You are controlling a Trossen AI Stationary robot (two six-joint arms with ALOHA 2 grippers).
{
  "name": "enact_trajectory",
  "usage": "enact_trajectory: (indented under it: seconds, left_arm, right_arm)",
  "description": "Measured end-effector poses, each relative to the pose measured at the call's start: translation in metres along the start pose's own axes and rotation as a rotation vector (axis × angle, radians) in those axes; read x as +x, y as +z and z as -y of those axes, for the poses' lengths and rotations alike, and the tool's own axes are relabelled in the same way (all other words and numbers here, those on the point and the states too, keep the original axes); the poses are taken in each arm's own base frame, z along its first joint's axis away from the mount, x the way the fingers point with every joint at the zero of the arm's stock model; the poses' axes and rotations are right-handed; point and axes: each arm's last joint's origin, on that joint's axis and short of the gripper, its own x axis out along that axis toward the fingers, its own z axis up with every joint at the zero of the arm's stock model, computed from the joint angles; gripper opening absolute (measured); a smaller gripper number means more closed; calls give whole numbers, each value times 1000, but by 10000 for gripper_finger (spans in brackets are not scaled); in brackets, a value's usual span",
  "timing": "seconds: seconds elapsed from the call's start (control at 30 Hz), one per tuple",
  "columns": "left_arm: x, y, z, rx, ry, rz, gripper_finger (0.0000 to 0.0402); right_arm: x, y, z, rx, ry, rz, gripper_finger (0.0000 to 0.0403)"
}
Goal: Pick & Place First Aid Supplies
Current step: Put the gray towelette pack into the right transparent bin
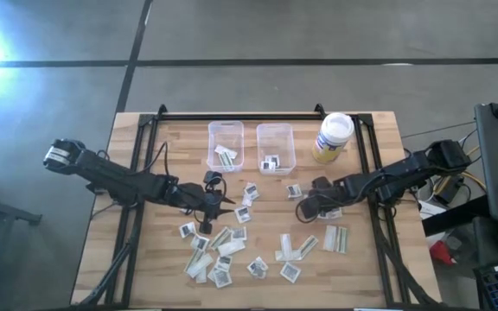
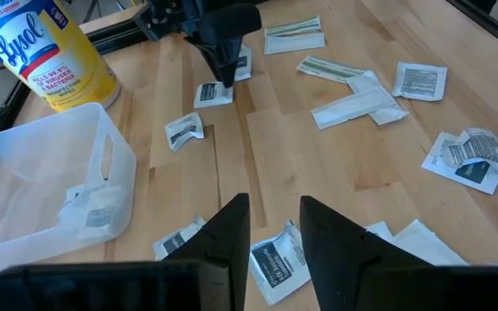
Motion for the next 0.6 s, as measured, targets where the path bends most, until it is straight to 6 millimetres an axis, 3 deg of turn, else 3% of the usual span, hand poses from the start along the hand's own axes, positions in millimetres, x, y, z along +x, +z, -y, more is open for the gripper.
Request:
enact_trajectory:
  seconds: [0.6]
  left_arm:
    - [0, 0, 0, 11, 0, 0, 99]
  right_arm:
    - [4, -1, 8, -27, -34, 16, 16]
